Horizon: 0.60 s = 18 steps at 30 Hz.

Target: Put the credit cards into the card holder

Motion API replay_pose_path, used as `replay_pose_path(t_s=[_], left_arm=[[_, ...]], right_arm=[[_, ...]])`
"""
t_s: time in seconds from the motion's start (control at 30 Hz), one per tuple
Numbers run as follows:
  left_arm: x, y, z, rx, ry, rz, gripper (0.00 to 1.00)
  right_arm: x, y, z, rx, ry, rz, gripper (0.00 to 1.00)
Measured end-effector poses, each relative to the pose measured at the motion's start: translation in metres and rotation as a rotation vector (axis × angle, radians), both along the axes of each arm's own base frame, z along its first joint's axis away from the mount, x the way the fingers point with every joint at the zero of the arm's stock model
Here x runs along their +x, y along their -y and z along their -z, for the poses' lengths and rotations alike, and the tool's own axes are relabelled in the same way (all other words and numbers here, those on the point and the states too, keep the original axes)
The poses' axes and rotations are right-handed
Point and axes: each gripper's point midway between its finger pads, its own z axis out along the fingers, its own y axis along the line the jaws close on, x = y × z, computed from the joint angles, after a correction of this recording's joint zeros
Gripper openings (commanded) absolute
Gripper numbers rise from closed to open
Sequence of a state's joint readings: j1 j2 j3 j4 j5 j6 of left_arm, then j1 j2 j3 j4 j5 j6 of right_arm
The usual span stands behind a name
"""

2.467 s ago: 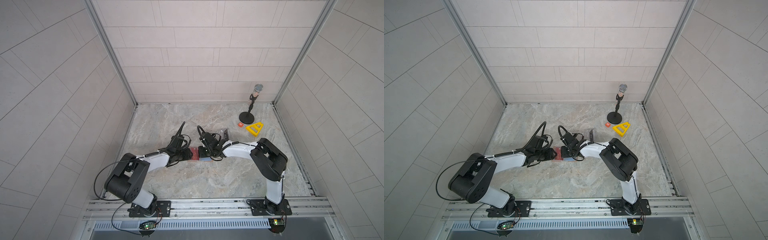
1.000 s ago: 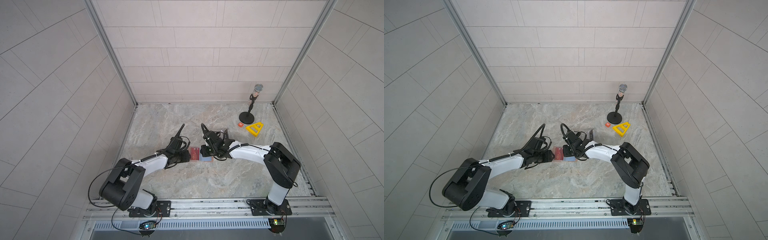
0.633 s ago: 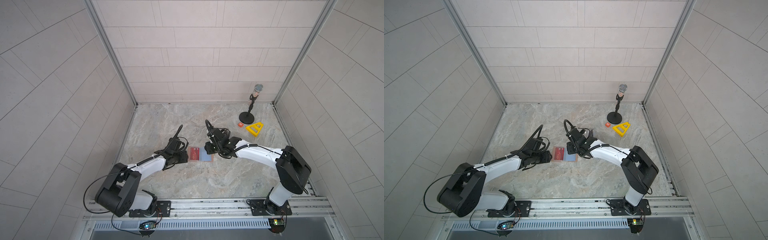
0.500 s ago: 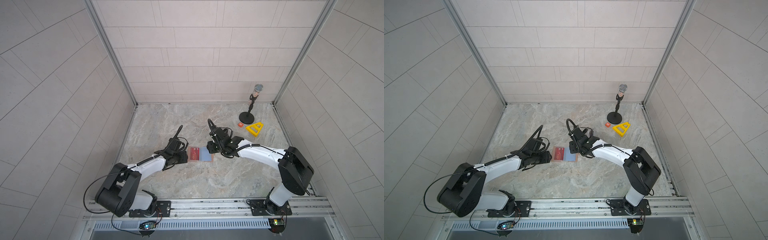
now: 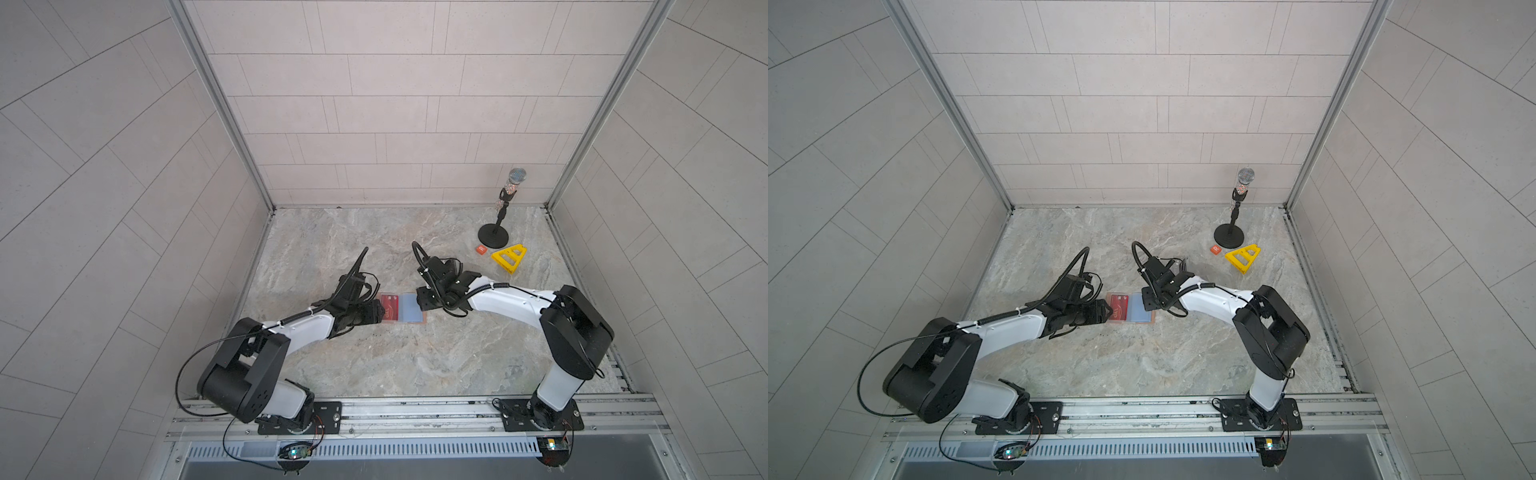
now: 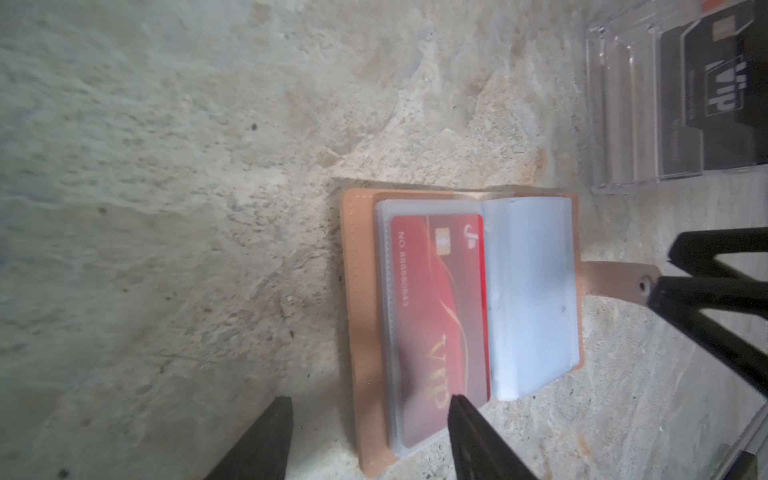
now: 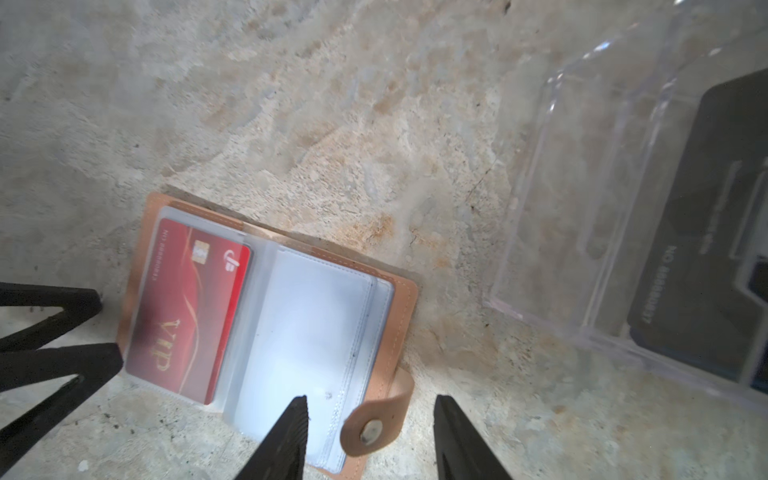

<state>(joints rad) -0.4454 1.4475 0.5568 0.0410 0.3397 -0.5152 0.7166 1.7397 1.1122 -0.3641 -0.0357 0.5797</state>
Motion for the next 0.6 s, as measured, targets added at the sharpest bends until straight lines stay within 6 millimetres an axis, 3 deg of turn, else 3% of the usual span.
replay_pose_path(t_s=[0.13,0.47,0.6], left_arm=[[0.004,0.007,-0.001,-0.029,0.006,0.016,0.63],[0.005,0.013,-0.001,-0.057,0.002,0.027,0.61],[0.005,0.013,-0.001,-0.059,0.000,0.028,0.60]], right_arm=[[0.003,0.001,0.008,-0.019,-0.015,0.002,0.44],[0.006,0.011,0.012,-0.047,-0.016,0.026,0.13],[0.003,0.020,0.018,-0.072,-0.024,0.040,0.08]])
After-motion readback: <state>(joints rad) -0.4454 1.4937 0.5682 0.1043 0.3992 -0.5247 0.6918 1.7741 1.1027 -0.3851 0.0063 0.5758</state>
